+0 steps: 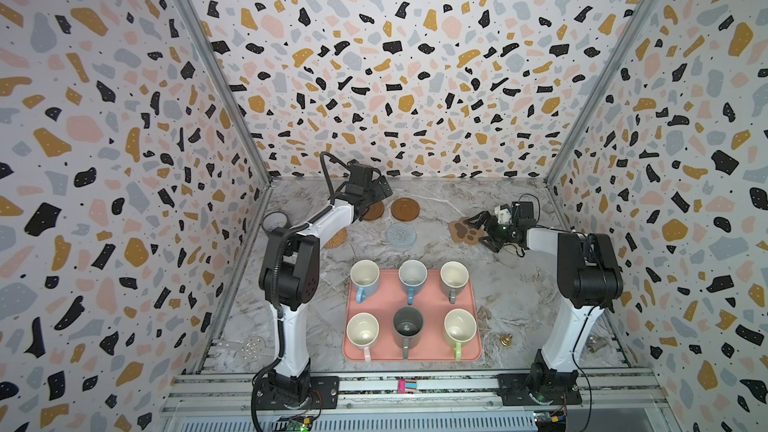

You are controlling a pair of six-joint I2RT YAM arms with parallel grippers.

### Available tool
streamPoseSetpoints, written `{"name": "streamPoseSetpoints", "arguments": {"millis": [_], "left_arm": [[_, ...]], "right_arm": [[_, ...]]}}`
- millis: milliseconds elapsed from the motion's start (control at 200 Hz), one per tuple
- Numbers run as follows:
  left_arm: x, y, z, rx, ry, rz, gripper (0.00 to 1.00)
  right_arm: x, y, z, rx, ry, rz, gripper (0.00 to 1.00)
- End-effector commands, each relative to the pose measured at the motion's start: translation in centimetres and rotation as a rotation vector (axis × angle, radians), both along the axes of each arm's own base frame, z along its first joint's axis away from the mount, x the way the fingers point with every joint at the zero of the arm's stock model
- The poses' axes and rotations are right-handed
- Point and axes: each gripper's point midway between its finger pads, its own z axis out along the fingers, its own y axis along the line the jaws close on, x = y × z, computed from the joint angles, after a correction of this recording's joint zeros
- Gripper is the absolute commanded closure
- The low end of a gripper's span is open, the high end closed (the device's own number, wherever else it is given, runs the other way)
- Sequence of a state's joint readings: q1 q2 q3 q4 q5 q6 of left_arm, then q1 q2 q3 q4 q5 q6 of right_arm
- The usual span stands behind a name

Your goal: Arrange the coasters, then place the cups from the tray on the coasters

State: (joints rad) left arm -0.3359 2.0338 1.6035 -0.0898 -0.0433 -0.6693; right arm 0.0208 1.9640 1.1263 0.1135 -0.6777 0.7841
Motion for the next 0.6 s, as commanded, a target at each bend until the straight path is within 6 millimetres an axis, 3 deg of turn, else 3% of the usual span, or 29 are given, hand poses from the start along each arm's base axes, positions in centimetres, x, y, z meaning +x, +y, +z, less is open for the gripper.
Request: {"name": "streamPoseSetpoints", "arguments": {"millis": [0, 255, 596], "left_arm": [[0.6, 0.2, 2.8, -0.001, -0.061, 0.005, 0.0], [0.5, 0.3, 2.8, 0.003, -0.058, 0.009, 0.0], [0.6, 0.5, 3.0, 0.005, -0.066, 0.022, 0.0]], "right_arm": [[-0.1, 0.9, -1.4, 0.013, 0.054, 0.009, 0.0], [1.3, 3.2, -2.1, 0.046, 0.063, 0.07, 0.01], [3.4, 4.4, -2.1, 0.078, 0.055, 0.093, 0.01]]}}
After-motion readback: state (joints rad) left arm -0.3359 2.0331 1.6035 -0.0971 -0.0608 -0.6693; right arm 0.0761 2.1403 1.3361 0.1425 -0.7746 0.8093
